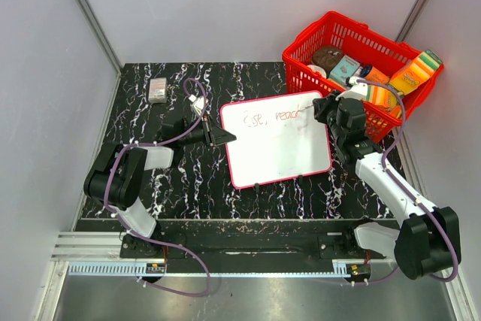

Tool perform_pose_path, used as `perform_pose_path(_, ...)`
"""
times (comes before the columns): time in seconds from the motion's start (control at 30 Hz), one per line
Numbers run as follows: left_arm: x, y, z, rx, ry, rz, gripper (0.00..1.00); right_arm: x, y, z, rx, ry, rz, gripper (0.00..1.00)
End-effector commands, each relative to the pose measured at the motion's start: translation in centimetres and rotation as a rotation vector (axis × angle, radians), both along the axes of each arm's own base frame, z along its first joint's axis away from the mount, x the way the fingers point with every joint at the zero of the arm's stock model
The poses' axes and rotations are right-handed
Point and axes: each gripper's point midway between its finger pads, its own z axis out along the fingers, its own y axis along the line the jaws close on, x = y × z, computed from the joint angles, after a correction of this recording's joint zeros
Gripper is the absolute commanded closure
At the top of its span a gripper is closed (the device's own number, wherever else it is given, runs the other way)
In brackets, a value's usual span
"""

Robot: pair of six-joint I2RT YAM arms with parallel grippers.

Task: Write a sentence on the whiteboard
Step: Put down the whiteboard on the whiteboard stand.

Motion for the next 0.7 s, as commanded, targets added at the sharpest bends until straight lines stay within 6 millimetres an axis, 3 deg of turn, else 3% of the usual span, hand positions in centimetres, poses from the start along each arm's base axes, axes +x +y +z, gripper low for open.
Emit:
perform_pose_path(0.0, 0.2, -0.5, 1.5, 0.016, -0.134, -0.019, 1.00, 0.3, -0.9, 1.2, -0.018, -0.024, -0.032, 1.00)
perform_pose_path(0.67, 0.2, -0.5, 1.5, 0.016, -0.135, -0.021, 1.00, -1.5, -0.8, -0.8, -0.021, 0.019, 0.002, 1.00)
